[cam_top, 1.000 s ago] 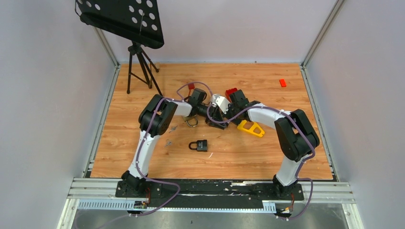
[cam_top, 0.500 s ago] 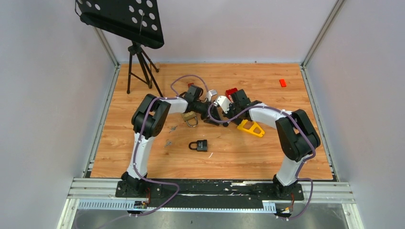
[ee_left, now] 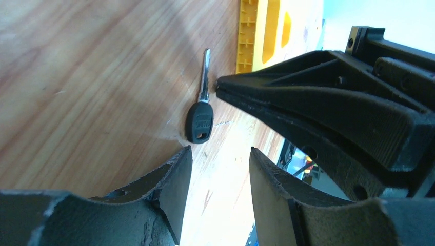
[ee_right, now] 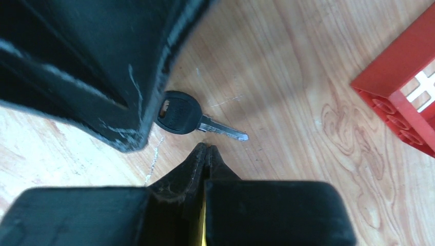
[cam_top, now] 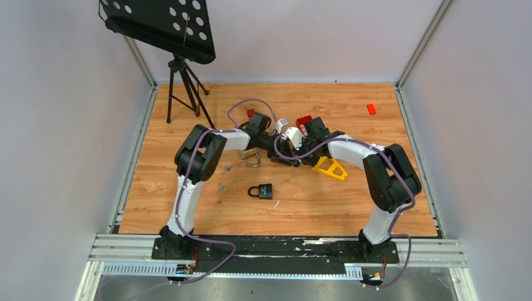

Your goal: Unlock with the key

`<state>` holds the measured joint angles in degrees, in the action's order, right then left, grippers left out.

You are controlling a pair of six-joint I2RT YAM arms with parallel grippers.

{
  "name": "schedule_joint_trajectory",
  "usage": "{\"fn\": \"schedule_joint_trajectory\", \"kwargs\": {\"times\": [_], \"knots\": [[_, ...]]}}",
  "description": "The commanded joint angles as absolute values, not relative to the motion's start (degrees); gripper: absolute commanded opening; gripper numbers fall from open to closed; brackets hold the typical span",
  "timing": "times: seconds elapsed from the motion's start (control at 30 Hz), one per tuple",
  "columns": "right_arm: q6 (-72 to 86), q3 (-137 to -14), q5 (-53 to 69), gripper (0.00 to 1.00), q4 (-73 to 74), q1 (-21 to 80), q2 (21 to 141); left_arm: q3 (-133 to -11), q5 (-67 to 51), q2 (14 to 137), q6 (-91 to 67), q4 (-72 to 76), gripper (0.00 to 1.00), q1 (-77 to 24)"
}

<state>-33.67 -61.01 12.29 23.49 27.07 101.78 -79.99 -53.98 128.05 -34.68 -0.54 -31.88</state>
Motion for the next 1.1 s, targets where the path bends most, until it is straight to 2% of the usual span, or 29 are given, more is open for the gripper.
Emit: {"fn": "schedule_joint_trajectory", "kwargs": {"times": [0.0, 0.37, 0.8, 1.07], "knots": [[-30.31, -61.46, 16.4, 0.0, 27.91, 27.45, 102.73, -79.26, -48.68, 131.39, -36.77, 1.51, 0.55, -33.41], [-27.37, -62.5, 16.62, 0.0, 26.7, 28.23, 105.55, -78.54, -47.14, 132.18, -38.19, 3.28, 0.54, -33.34], [-27.6, -62.41, 15.64, 0.0, 26.46, 26.31, 104.52, -74.05, -44.05, 127.58, -39.37, 5.09, 0.54, -30.81], [-27.3, -63.54, 15.93, 0.0, 27.15, 24.47, 105.72, -76.99, -42.61, 127.77, -36.73, 3.04, 0.54, -29.09]]}}
